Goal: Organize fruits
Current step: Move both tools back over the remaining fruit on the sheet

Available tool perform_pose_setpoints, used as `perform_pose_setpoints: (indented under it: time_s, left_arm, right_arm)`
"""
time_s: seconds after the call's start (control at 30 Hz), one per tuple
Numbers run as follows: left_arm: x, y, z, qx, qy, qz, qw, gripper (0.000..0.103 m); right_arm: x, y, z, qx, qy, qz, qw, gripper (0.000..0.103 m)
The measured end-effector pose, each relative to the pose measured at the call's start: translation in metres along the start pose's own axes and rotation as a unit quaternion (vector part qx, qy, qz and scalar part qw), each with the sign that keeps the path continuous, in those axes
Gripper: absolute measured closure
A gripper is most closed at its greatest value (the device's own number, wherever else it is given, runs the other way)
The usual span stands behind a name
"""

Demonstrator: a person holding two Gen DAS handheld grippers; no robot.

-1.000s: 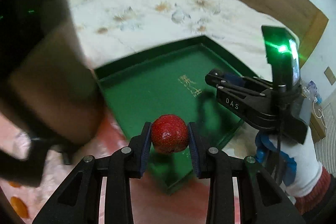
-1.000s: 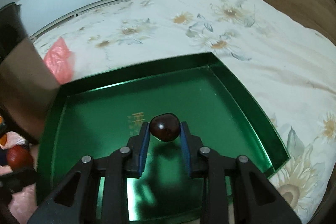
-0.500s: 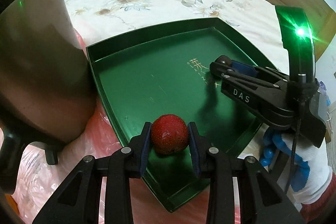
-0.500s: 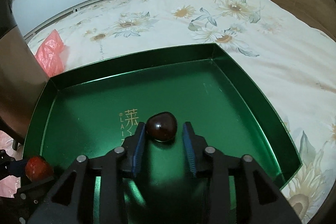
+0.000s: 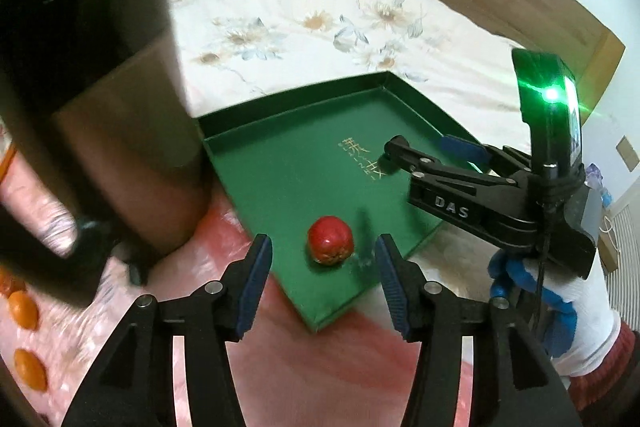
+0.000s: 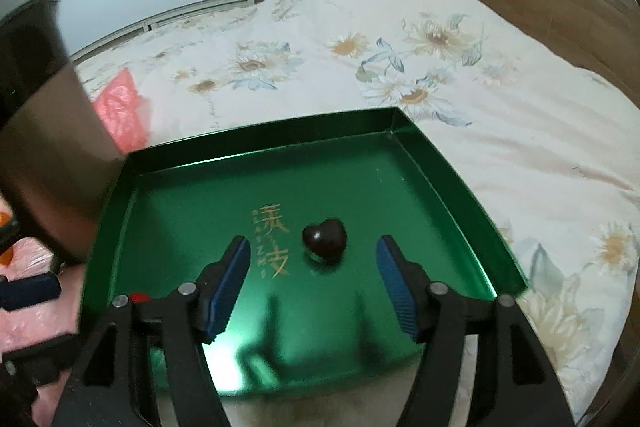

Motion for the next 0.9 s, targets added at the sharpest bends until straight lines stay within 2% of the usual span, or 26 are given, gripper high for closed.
perform_pose_setpoints:
  time_s: [0.3, 0.43, 0.53, 0.73, 0.9]
  left_arm:
    - [0.05, -0.057, -0.021, -0.048, 0.009, 0.003, 0.9988, 0.055]
    - [0.069, -0.078, -0.038, -0.072, -0.006, 0.007, 0.9974, 0.054]
    - [0.084, -0.097, -0.053, -0.093, -0.025, 0.013, 0.9953, 0.046]
    - [0.118, -0.126, -0.08, -0.125, -0.046, 0.02, 0.9909, 0.045]
    - [0.145, -0.141, -0.102, -0.135, -0.068, 0.02, 0.9883, 0.045]
  right_arm:
    - [0.029, -0.063, -0.039, -0.027, -0.032, 0.016, 0.999, 0.015]
    - [0.044, -0.088, -0.065, -0.043, -0.054, 0.022, 0.997, 0.015]
    - [0.054, -0.105, -0.086, -0.061, -0.065, 0.024, 0.996, 0.015]
    - [0.075, -0.134, -0.13, -0.091, -0.088, 0.029, 0.991, 0.015]
    - [0.091, -0.148, -0.161, -0.114, -0.103, 0.03, 0.988, 0.015]
Point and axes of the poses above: each gripper's, at about its wrist camera, not at the fingertips, and y roughly the way its jaws point, z to its right, x to its underside, the point moved 8 cm from there along y, roughly the way its jaws point, and after that the axes turned 10 degrees about -z, right-handed, at the moved point
